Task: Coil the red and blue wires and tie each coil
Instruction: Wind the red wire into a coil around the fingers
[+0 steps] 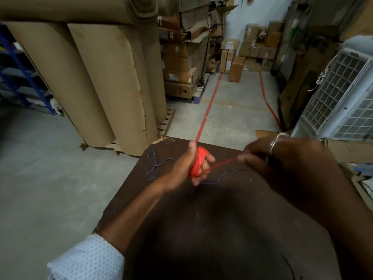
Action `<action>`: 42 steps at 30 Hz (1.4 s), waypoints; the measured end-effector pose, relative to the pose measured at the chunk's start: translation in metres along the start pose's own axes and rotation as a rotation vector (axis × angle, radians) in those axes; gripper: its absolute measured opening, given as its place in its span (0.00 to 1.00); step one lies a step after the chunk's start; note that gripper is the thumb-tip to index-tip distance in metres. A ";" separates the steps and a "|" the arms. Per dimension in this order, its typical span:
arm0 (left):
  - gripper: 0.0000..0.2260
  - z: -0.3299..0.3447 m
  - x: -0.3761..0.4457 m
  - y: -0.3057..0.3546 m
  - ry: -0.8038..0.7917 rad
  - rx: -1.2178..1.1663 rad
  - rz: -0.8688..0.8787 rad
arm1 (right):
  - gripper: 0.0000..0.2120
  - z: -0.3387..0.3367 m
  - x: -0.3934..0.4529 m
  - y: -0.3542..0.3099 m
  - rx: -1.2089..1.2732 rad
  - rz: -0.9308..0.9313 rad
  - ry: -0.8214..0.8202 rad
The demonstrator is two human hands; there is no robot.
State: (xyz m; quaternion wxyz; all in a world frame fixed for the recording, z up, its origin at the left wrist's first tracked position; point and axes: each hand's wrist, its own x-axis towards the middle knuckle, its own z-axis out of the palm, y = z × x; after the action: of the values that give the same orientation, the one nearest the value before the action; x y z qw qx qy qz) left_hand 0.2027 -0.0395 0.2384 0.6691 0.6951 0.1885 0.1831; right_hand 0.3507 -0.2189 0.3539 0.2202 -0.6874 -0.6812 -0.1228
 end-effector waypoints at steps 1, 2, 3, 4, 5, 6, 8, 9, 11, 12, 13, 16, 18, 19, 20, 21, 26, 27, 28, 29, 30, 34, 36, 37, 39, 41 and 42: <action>0.40 0.006 -0.003 0.000 -0.043 -0.006 -0.008 | 0.13 -0.003 0.006 0.005 0.008 -0.022 0.061; 0.40 0.012 -0.006 0.000 -0.075 -0.014 -0.014 | 0.12 -0.004 0.011 0.011 0.025 -0.039 0.110; 0.39 0.016 -0.008 0.001 -0.097 -0.021 -0.013 | 0.11 -0.003 0.017 0.016 0.052 -0.043 0.148; 0.38 0.021 -0.011 0.003 -0.115 -0.025 -0.008 | 0.10 0.001 0.023 0.023 0.085 -0.043 0.182; 0.38 0.024 -0.014 0.006 -0.128 -0.027 -0.006 | 0.09 0.007 0.028 0.029 0.119 -0.037 0.210; 0.37 0.027 -0.016 0.009 -0.141 -0.031 -0.008 | 0.08 0.014 0.034 0.035 0.157 -0.023 0.235; 0.37 0.029 -0.019 0.017 -0.152 -0.079 -0.004 | 0.05 0.033 0.043 0.046 0.263 0.033 0.260; 0.37 0.029 -0.020 0.022 -0.156 -0.131 0.012 | 0.04 0.045 0.045 0.052 0.333 0.081 0.259; 0.37 0.026 -0.020 0.032 -0.127 -0.248 0.072 | 0.02 0.075 0.044 0.063 0.455 0.205 0.227; 0.37 0.023 -0.020 0.037 -0.094 -0.302 0.109 | 0.03 0.092 0.039 0.066 0.506 0.264 0.199; 0.37 0.018 -0.019 0.039 -0.061 -0.355 0.144 | 0.04 0.110 0.033 0.066 0.561 0.308 0.167; 0.37 0.007 -0.015 0.042 0.010 -0.467 0.234 | 0.06 0.149 0.006 0.041 0.697 0.336 0.100; 0.37 0.005 -0.012 0.038 0.066 -0.495 0.249 | 0.07 0.164 -0.013 0.015 0.713 0.271 0.070; 0.37 0.005 -0.011 0.035 0.097 -0.511 0.246 | 0.07 0.169 -0.020 0.002 0.695 0.229 0.049; 0.36 0.005 -0.010 0.031 0.130 -0.531 0.241 | 0.08 0.174 -0.024 -0.007 0.670 0.204 0.019; 0.35 0.004 -0.009 0.027 0.165 -0.548 0.238 | 0.11 0.177 -0.027 -0.014 0.632 0.201 -0.015; 0.33 0.000 -0.010 0.015 0.313 -0.480 0.240 | 0.14 0.157 -0.028 -0.029 0.565 0.221 0.001; 0.33 0.000 -0.011 0.013 0.326 -0.455 0.246 | 0.16 0.150 -0.030 -0.033 0.584 0.233 0.016; 0.33 0.000 -0.011 0.012 0.337 -0.428 0.250 | 0.18 0.144 -0.032 -0.037 0.587 0.252 0.034; 0.33 0.002 -0.013 0.011 0.344 -0.404 0.251 | 0.19 0.138 -0.033 -0.040 0.570 0.273 0.054; 0.32 0.004 -0.013 0.010 0.352 -0.379 0.251 | 0.18 0.135 -0.033 -0.043 0.546 0.288 0.069; 0.39 0.016 -0.011 0.007 0.335 -0.235 0.237 | 0.14 0.127 -0.034 -0.047 0.288 0.250 0.124; 0.44 0.020 -0.011 0.001 0.312 -0.171 0.196 | 0.17 0.123 -0.030 -0.044 0.113 0.182 0.160; 0.44 0.021 -0.013 -0.005 0.299 -0.140 0.170 | 0.16 0.120 -0.027 -0.042 0.077 0.136 0.177; 0.42 0.023 -0.017 -0.015 0.276 -0.065 0.138 | 0.15 0.111 -0.021 -0.036 0.051 0.048 0.177; 0.38 0.024 -0.022 -0.020 0.233 -0.019 0.129 | 0.17 0.104 -0.014 -0.028 -0.023 0.000 0.171; 0.37 0.026 -0.023 -0.020 0.203 -0.007 0.129 | 0.16 0.102 -0.011 -0.024 -0.054 -0.021 0.167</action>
State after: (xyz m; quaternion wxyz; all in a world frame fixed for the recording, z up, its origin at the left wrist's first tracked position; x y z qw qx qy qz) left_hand 0.1958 -0.0729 0.2170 0.6359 0.6815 0.2094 0.2957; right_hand 0.3130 -0.1815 0.2632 0.2561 -0.6732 -0.6641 -0.2004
